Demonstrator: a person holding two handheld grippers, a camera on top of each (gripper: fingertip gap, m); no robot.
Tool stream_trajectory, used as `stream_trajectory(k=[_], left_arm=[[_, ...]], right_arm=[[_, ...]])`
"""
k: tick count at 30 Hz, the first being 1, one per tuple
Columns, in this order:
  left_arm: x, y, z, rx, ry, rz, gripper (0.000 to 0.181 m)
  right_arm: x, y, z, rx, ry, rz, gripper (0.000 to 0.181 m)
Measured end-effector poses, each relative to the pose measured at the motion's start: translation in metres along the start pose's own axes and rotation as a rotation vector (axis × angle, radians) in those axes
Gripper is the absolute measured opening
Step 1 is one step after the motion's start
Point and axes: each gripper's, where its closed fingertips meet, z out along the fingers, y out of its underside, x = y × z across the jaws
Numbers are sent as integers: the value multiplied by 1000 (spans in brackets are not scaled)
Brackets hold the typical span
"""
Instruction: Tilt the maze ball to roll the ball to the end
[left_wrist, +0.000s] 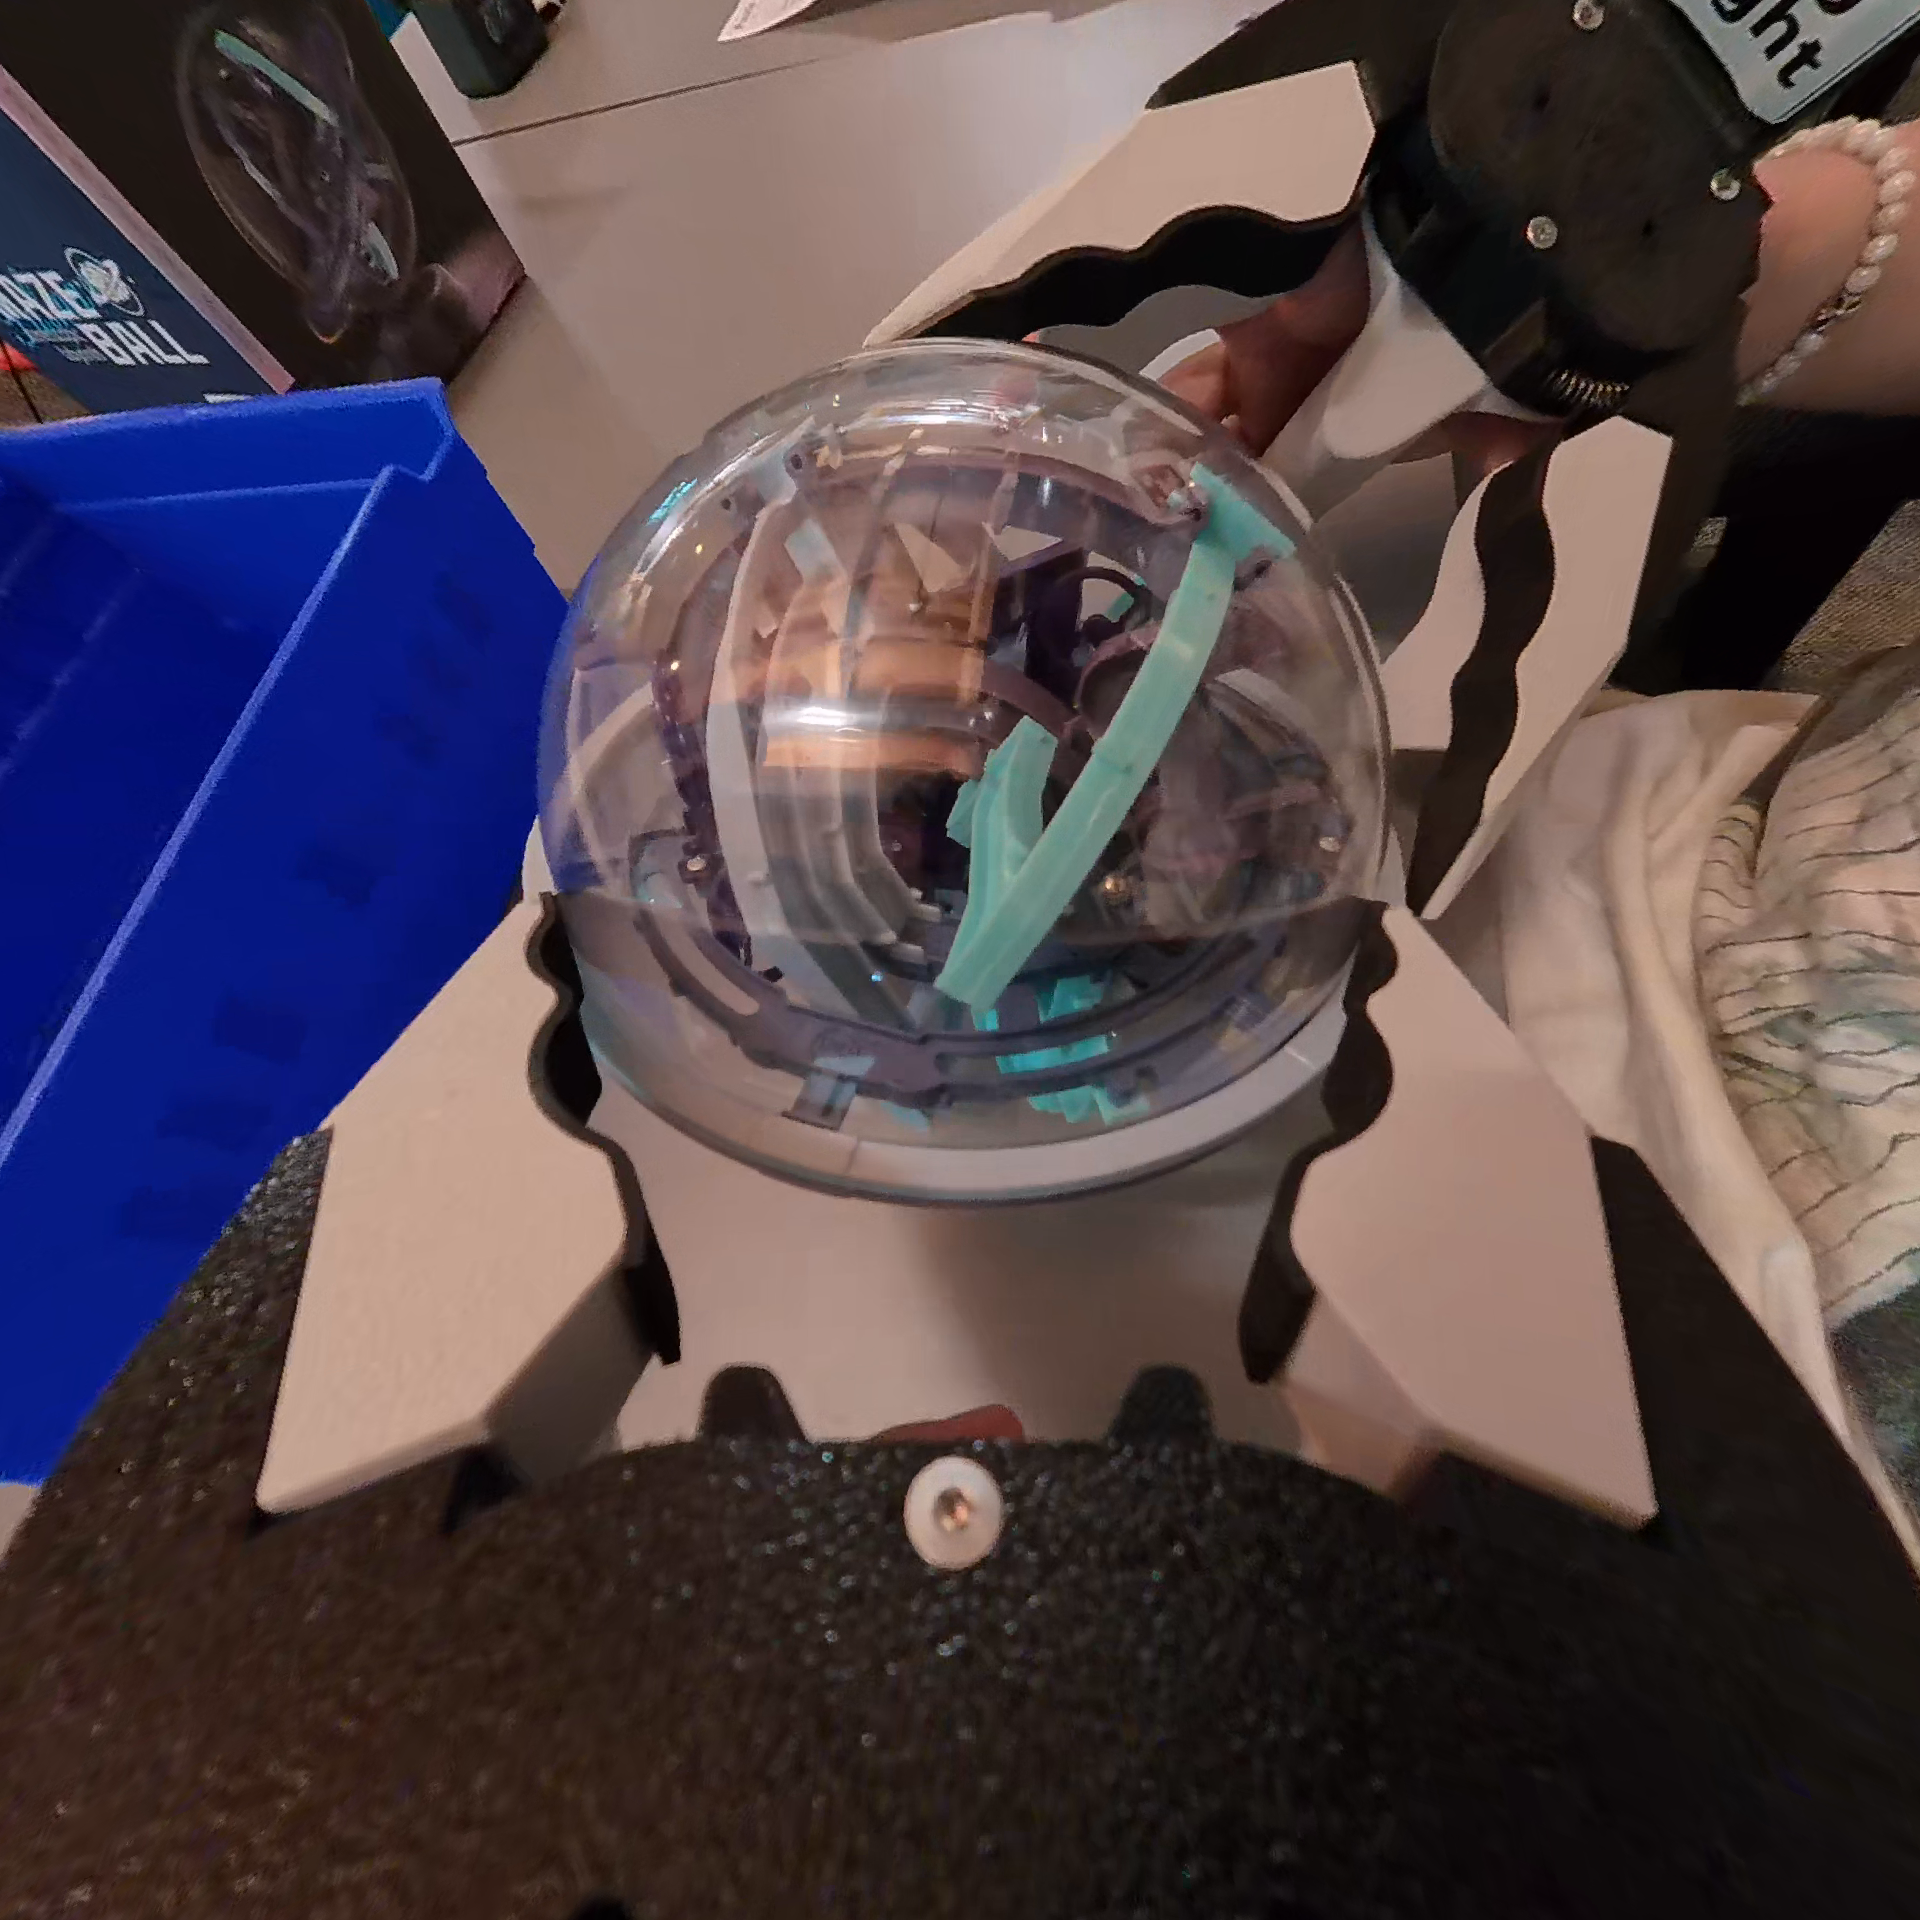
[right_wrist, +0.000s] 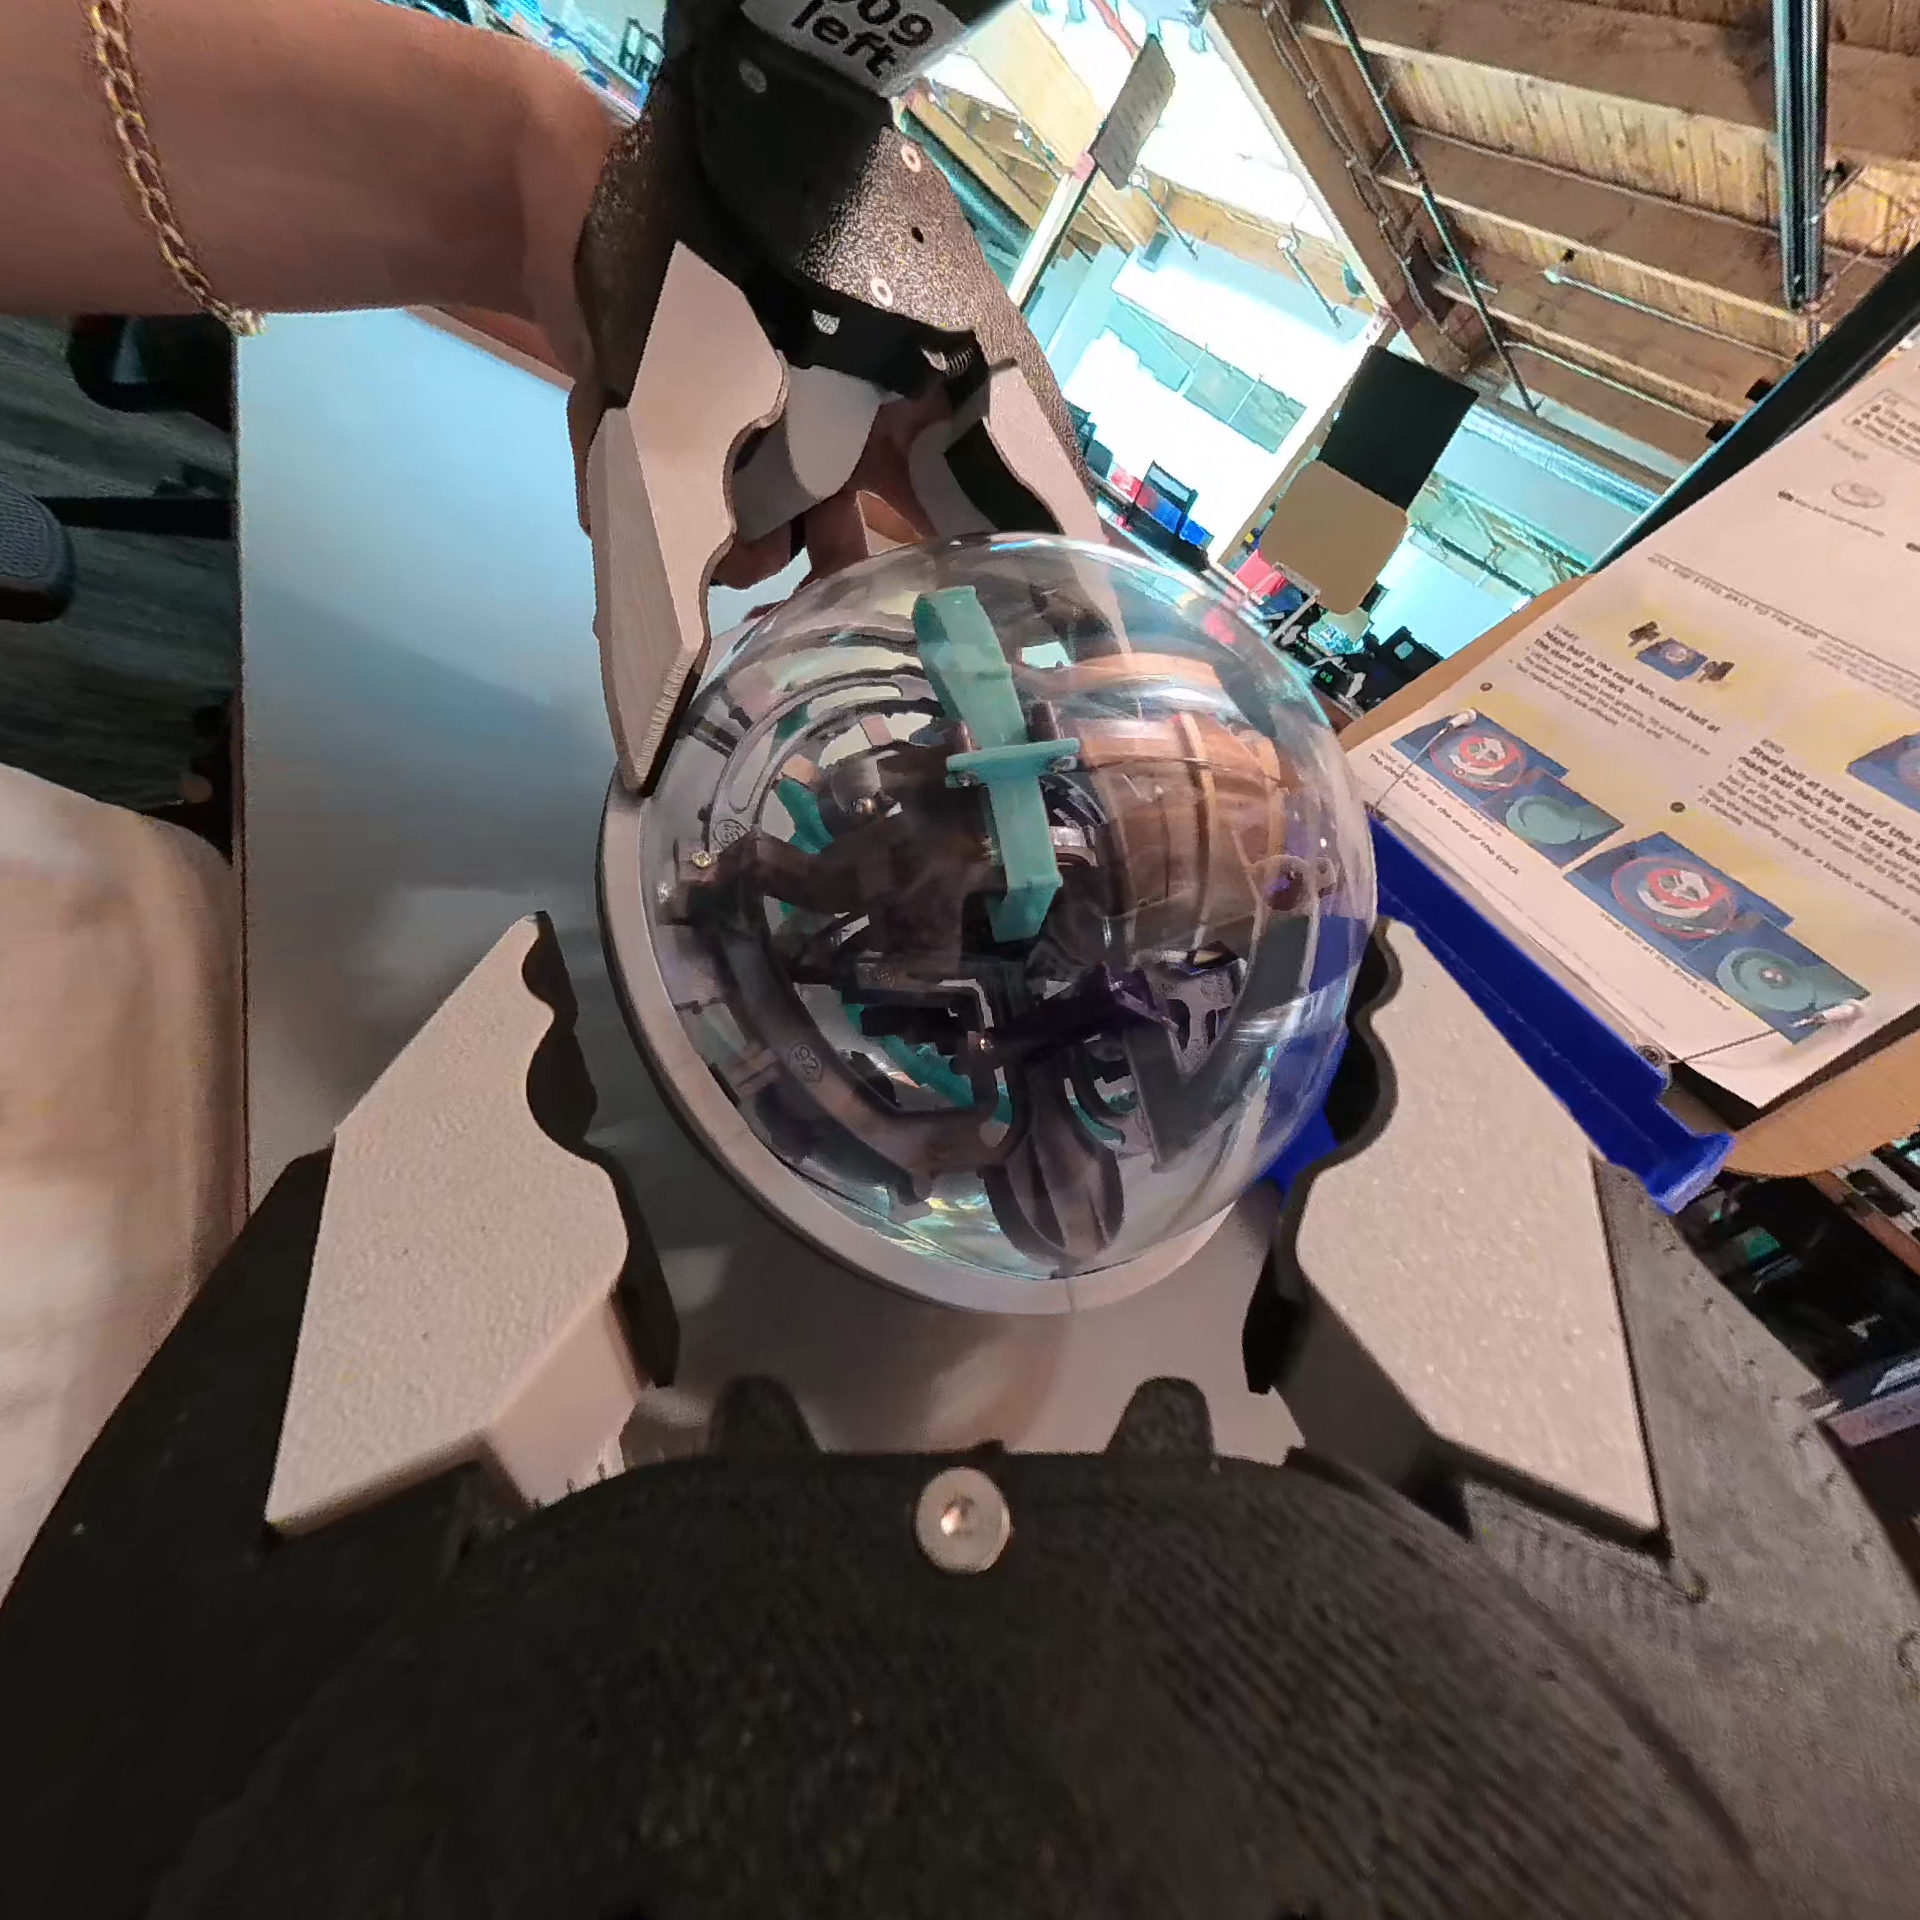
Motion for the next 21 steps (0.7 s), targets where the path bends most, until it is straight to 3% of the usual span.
stream_trajectory(k=[21], left_arm=[[-14,-7,9,5,122,-250,140]], right_arm=[[21,19,12,-84,28,113,143]])
